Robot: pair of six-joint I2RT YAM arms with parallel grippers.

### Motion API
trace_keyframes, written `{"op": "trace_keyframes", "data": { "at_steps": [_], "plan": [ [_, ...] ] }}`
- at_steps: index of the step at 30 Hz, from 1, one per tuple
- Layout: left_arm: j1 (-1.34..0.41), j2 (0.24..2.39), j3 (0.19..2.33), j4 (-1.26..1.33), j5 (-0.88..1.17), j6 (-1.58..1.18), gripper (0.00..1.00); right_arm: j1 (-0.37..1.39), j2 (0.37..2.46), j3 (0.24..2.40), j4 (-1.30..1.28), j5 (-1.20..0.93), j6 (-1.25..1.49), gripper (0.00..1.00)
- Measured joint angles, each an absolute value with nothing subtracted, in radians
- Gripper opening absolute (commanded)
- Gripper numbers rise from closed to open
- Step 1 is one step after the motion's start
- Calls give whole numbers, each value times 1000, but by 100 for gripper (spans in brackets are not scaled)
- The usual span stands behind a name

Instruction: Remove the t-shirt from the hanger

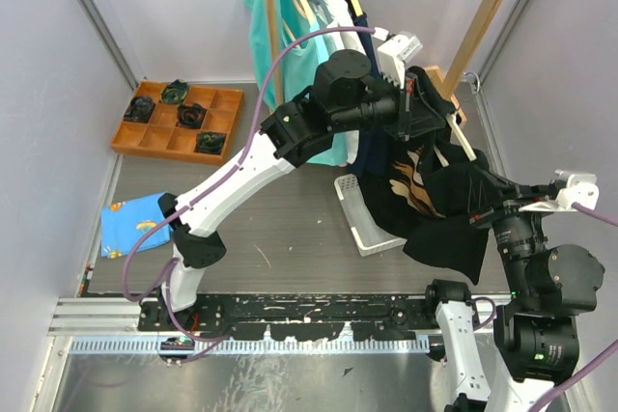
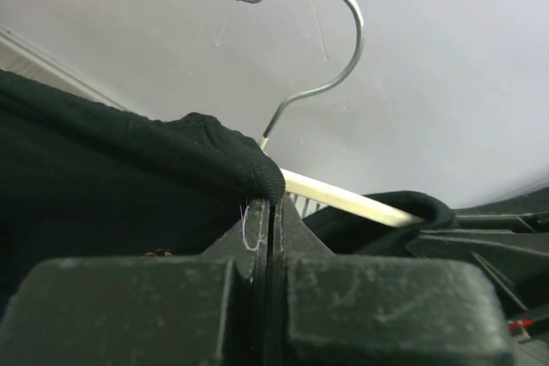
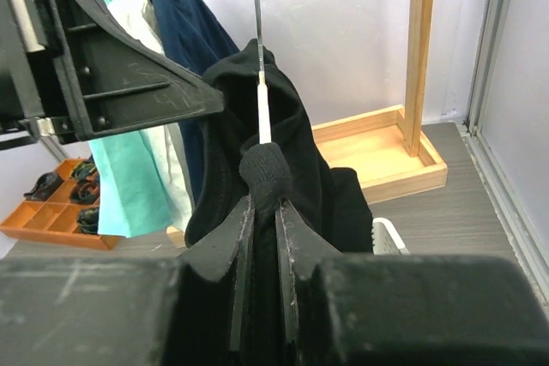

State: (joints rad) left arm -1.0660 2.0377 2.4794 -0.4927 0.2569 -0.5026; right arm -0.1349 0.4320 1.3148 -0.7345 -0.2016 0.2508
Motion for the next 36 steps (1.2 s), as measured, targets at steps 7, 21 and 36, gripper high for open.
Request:
{"op": "trace_keyframes", "data": {
  "at_steps": [7, 21, 36],
  "plan": [
    [-1066, 2016, 2478, -532, 273, -490, 0, -135, 384, 1239, -643, -188, 237, 1],
    [-1076, 1979, 2472, -612, 224, -400, 97, -135, 358, 1174, -568, -173, 213, 1],
    [-1092, 1920, 2344, -347, 181, -177, 98, -135, 369, 1176, -578, -226, 194, 1]
  ]
}}
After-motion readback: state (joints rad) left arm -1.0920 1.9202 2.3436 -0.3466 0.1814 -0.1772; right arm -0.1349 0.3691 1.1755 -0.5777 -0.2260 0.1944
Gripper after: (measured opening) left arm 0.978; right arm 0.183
